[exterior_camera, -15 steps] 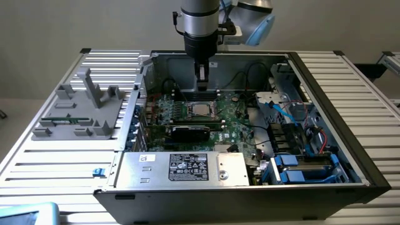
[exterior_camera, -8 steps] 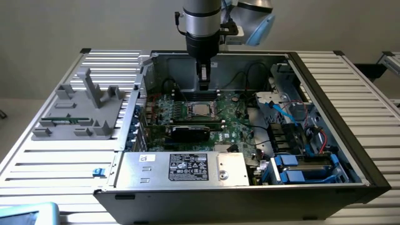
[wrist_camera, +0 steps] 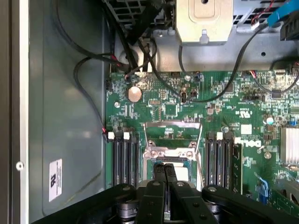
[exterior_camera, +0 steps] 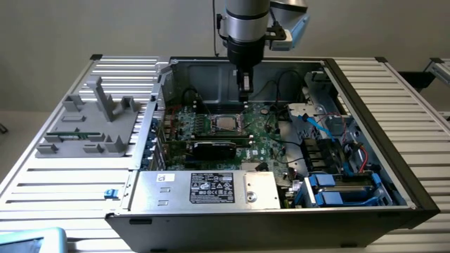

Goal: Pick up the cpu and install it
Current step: 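Close the cpu cover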

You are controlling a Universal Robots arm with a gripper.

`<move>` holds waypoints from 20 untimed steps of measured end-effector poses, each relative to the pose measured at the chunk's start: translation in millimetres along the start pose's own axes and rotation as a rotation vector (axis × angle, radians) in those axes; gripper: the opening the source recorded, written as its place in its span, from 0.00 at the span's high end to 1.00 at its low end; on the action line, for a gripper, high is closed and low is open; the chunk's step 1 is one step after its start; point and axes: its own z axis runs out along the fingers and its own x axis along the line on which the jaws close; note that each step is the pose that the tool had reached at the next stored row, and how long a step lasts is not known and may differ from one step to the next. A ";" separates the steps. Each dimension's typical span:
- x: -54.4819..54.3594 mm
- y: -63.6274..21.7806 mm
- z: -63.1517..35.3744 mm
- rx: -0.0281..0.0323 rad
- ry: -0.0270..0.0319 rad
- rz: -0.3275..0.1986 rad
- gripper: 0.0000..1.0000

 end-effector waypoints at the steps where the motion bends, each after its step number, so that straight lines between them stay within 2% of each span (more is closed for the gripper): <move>1: 0.0 4.5 0.6 0.0000 0.0000 0.000 0.88; 7: 0.6 31.6 5.1 0.0001 -0.0001 0.000 0.88; 12: 0.6 49.7 12.9 0.0000 -0.0001 0.000 0.88; 20: -0.7 54.3 27.8 0.0047 0.0001 0.001 0.88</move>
